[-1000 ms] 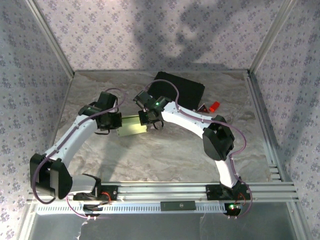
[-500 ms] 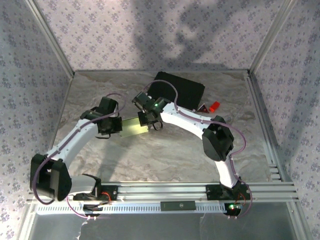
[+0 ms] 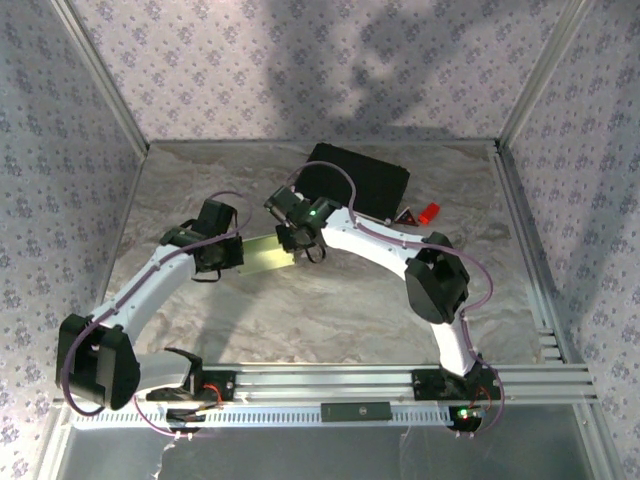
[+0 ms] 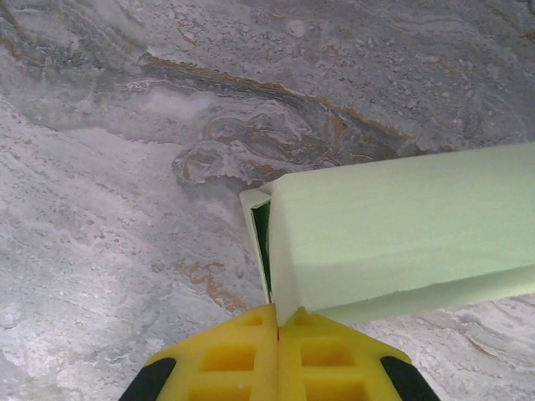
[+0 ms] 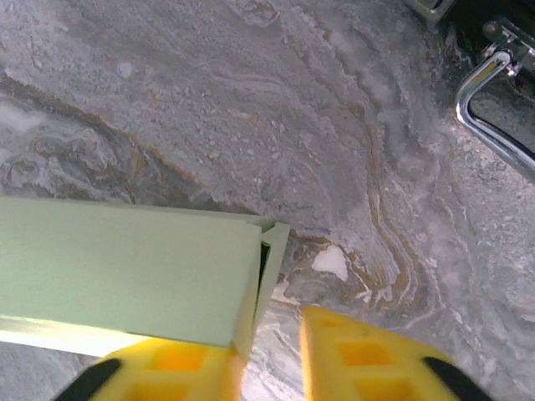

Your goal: Fold the paper box

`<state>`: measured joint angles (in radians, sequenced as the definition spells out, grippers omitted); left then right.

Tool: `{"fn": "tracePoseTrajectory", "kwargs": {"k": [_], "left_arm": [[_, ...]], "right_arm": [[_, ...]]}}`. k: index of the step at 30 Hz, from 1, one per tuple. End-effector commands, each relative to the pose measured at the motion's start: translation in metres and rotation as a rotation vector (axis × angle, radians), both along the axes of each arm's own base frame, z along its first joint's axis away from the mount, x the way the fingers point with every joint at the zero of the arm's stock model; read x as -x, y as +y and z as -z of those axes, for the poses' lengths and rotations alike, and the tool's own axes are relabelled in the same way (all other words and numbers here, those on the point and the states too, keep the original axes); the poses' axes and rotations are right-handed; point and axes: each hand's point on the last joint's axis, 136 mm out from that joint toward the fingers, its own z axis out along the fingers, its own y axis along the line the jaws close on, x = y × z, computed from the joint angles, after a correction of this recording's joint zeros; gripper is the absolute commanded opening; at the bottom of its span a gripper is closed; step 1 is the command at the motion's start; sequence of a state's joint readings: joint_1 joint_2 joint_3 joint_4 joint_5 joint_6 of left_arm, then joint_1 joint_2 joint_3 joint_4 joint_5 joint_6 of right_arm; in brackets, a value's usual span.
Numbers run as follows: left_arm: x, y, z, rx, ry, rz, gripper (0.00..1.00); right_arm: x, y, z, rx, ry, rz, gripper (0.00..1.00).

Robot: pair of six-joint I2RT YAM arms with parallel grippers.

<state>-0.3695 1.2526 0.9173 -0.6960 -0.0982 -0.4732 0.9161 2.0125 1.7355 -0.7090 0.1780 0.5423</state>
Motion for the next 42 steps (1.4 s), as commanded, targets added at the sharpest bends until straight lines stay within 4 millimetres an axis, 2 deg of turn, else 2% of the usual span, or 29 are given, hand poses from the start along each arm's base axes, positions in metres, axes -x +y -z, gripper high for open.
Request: {"fn": "tracePoseTrajectory", "kwargs": {"k": [1,5,10,13,16,19,23,28,32,35,42], "left_arm": [[0.002,-0.002,0.003,-0.005,0.022,0.002,0.00],[0.001,-0.002,0.003,-0.007,0.020,-0.003,0.00],[0.000,-0.003,0.003,-0.004,0.022,-0.001,0.00],[0.000,-0.003,0.002,-0.006,0.021,0.003,0.00],[0.000,-0.003,0.001,-0.011,0.023,0.005,0.00],[-0.001,-0.003,-0.001,-0.013,0.019,0.005,0.00],[-0.002,-0.003,-0.002,-0.012,0.021,0.003,0.00],[-0.002,-0.003,-0.003,-0.010,0.018,0.002,0.00],[-0.003,-0.003,-0.003,-0.010,0.019,0.000,0.00],[-0.003,-0.004,-0.004,-0.007,0.018,-0.001,0.00],[-0.004,-0.005,-0.004,0.000,0.019,-0.010,0.00]], "right_arm": [[0.018,0.003,-0.020,-0.064,0.030,-0.034,0.35],[0.023,0.001,-0.031,-0.113,0.039,-0.045,0.43],[0.024,-0.003,-0.041,-0.203,0.055,-0.041,0.44],[0.014,-0.008,-0.046,-0.258,0.056,-0.015,0.44],[-0.002,-0.007,-0.058,-0.385,0.074,0.026,0.43],[-0.019,-0.007,-0.064,-0.416,0.063,0.060,0.41],[-0.037,0.002,-0.052,-0.437,0.104,0.088,0.38],[-0.045,0.014,-0.038,-0.418,0.128,0.102,0.38],[-0.046,0.014,-0.020,-0.390,0.156,0.113,0.38],[-0.043,0.012,-0.013,-0.376,0.160,0.115,0.29],[-0.035,0.007,0.001,-0.338,0.157,0.120,0.24]]}}
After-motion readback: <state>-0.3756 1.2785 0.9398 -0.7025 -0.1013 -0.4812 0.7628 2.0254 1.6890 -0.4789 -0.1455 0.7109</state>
